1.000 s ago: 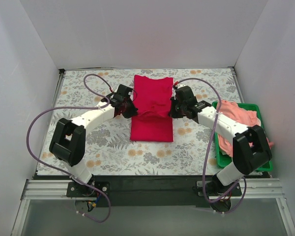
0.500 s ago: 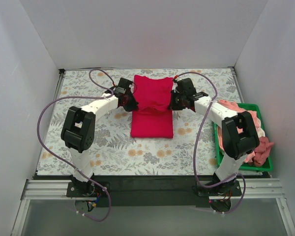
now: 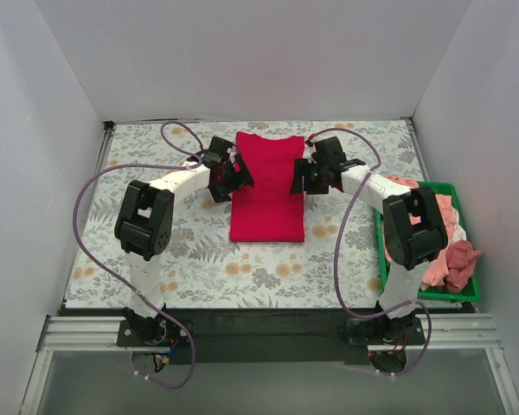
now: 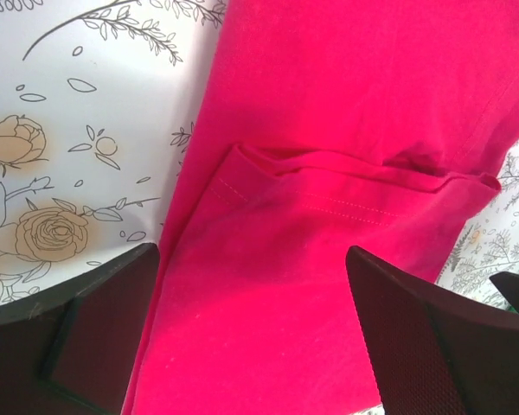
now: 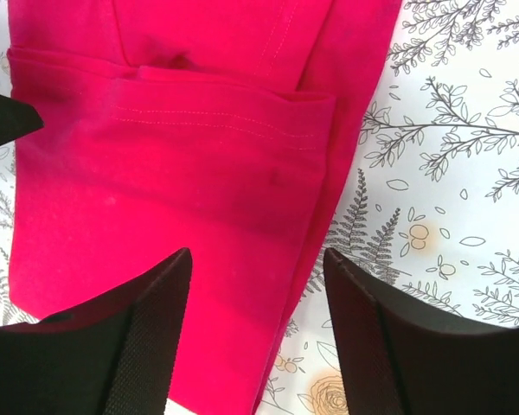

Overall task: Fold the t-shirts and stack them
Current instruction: Fold the tshirt

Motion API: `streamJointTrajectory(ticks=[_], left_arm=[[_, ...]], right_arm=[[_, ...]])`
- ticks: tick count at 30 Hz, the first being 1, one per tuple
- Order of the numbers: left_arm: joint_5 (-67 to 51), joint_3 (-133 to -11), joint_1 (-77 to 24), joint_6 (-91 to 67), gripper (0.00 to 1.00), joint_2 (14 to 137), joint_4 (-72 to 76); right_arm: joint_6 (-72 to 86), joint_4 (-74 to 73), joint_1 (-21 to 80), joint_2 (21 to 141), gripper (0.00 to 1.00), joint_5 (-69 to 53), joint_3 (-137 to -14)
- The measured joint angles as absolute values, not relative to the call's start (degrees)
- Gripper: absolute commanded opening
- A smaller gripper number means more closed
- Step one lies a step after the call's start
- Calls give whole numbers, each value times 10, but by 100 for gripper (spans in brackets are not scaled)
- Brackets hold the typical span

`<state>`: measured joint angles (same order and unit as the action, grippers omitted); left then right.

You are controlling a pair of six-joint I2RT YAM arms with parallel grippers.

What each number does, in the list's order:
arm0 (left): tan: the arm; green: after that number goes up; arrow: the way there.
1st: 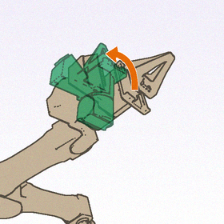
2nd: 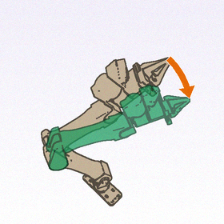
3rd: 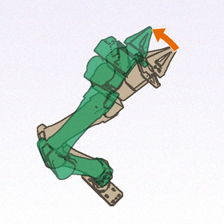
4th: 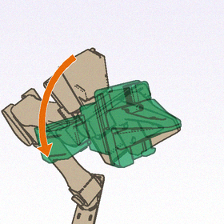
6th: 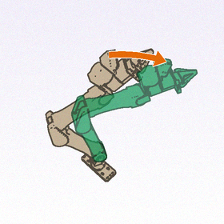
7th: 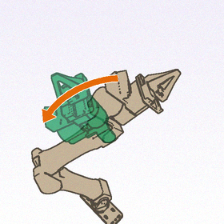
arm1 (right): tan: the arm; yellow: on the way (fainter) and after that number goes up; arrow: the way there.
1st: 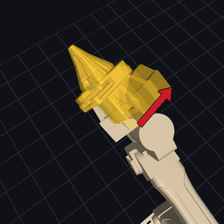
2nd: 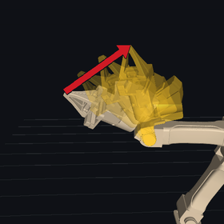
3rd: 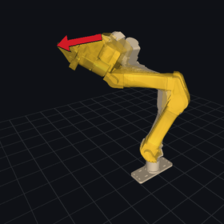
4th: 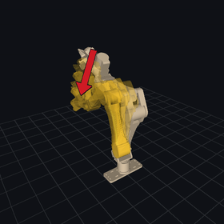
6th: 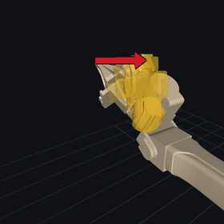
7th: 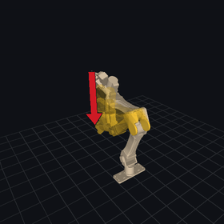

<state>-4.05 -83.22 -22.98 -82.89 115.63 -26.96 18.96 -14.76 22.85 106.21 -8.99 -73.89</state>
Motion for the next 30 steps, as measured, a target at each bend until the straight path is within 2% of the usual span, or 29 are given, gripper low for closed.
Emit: streamJointTrajectory(ticks=[5,6,8,9,17,22,26,30], left_arm=[[-45,-821,-230,-830,91,1135,-266],[-46,-809,-230,-833,91,1120,-265],[-52,-776,-230,-838,92,1083,-263],[-56,-754,-230,-841,92,1061,-256],[-96,-559,-232,-869,93,909,-231],[-116,-476,-243,-888,93,894,-216],[-126,-462,-246,-892,76,884,-198],[-129,-454,-247,-894,65,887,-188]], right_arm=[[182,-146,227,1043,75,-112,-733],[181,-145,227,1030,86,-118,-725],[180,-134,227,991,88,-130,-692],[180,-128,227,967,98,-136,-670],[194,-104,228,811,98,-171,-476],[218,-94,232,783,91,-187,-399],[236,-78,238,785,82,-190,-386],[253,-55,244,804,67,-181,-387]])
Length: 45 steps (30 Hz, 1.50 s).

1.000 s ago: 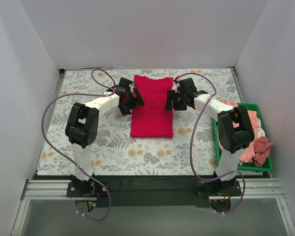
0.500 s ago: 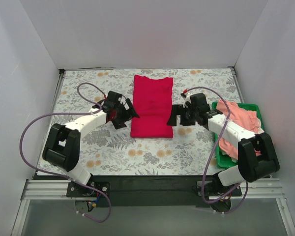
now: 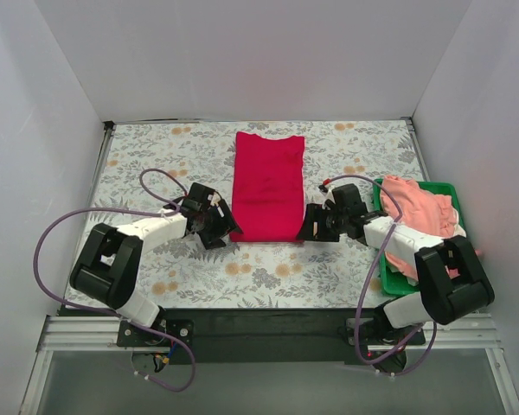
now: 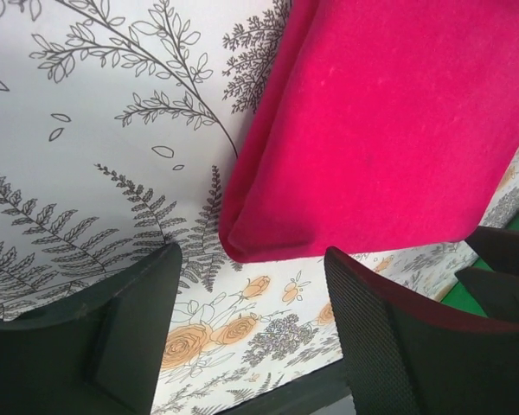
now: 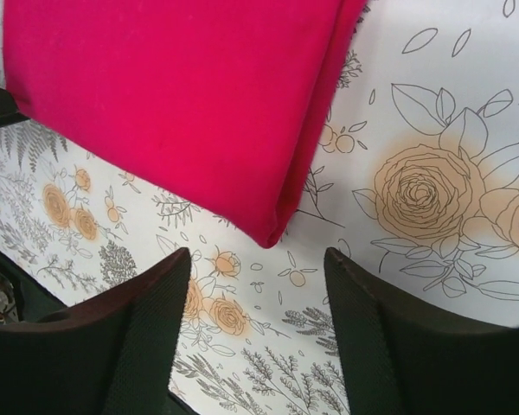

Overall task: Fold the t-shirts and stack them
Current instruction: Fold the tshirt

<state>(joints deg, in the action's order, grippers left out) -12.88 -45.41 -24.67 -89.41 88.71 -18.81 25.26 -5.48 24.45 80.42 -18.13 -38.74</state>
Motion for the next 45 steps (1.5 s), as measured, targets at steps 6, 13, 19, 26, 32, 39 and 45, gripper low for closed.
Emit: streamJointTrajectory(ticks=[6,13,19,26,32,39,45], left_arm=[[-139,-455,-248,-894,41,907,-167],[-147,-458,-251,-886,0,933,-155],[-150,-457,-254,-883,0,935,-148],[-150,-424,-259,-887,0,915,-119],[-150,-338,-277,-900,0,823,-127],[-138,-231,-338,-948,0,635,-205],[-153,-181,-373,-999,0,480,-274]], right_arm=[[268,-48,257,849,53,-166,-394],[279,-40,267,877,32,-152,-407],[280,-31,271,888,1,-141,-408],[275,-19,285,878,1,-131,-394],[281,-23,337,801,1,-110,-327],[343,-105,462,658,1,-65,-257],[425,-192,552,549,1,-39,-241]])
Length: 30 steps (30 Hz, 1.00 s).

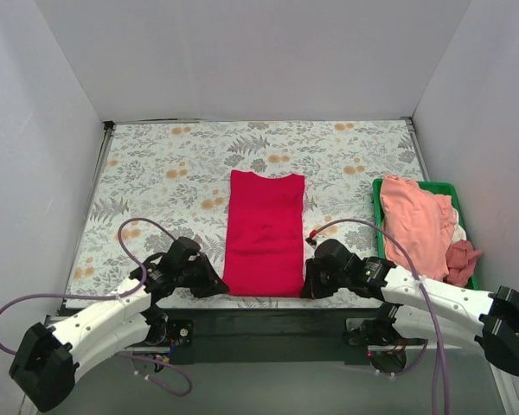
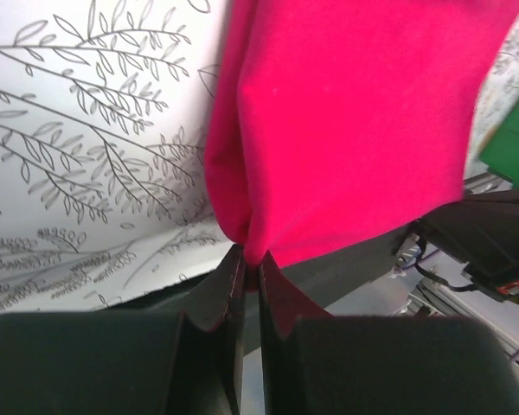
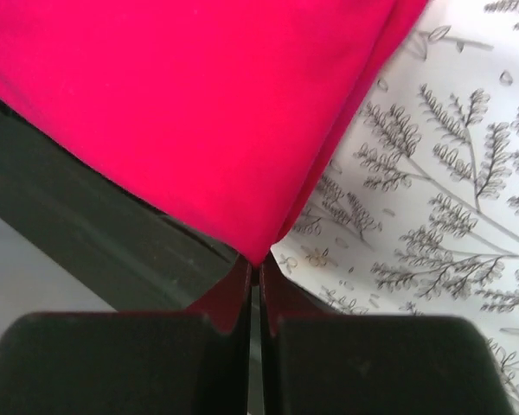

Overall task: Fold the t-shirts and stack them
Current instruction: Fold the tshirt

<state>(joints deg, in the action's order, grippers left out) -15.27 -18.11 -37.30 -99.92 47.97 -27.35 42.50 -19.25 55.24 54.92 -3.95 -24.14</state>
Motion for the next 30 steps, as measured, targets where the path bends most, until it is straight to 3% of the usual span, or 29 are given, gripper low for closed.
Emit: streamJointTrajectory(ticks=[8,20,30], left_arm=[[-135,-235,-378,-1005,0,448,-313],[-26,-428,-378,-958,0,613,-307],[41,-601,-321,-915,0,779,-288]], right_arm=[[442,-235,564,568,1,-7,-286],[363,-269,500,630,1,122,-461],[264,-237,377,728,1,87,-575]])
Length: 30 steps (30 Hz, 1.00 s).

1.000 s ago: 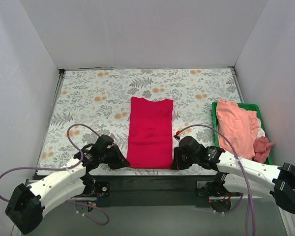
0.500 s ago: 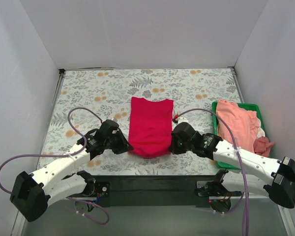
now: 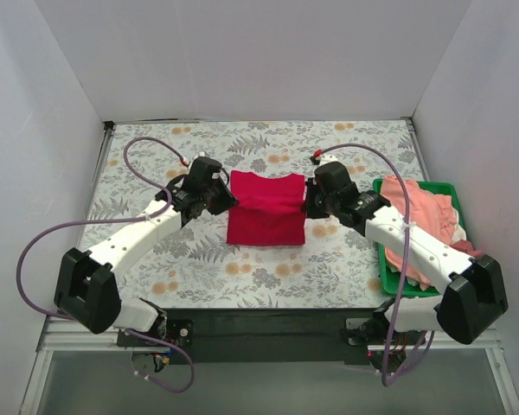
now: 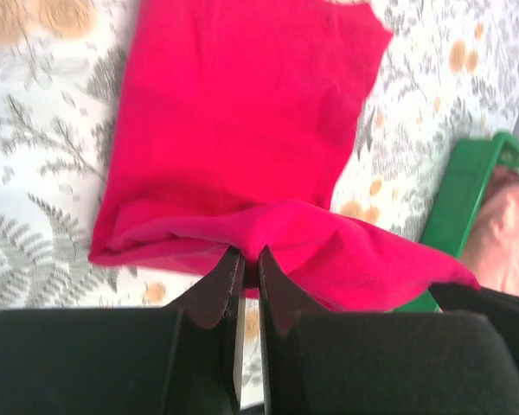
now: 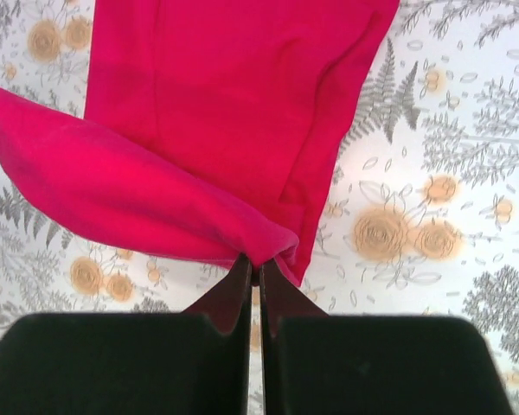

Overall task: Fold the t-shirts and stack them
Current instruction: Fold the tshirt

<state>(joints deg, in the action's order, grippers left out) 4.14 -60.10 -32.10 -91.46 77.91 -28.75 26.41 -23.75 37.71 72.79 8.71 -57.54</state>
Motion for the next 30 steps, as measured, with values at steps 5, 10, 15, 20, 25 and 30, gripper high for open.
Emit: streamJointTrajectory(ticks=[5,10,15,20,25,30], left_arm=[[46,-649,-291,-893,0,846,-275],[46,-714,-273,-869,0,912,-265],[40,-775,-254,-852,0,988,-256],[41,-821,-243,-846,0,1063,-254],[41,-886,-236,-836,23,1144,-260],[40,-953,-227,-820,85,1210,-283]], right_arm=[[238,-223,340,795,1,63,-626],[223,-210,302,846,1,41,-672],[219,-190,272,906,1,18,-711],[221,-179,250,988,1,6,-759],[228,-177,235,1061,1,2,-802],[242,-180,226,1108,98,2,-839]])
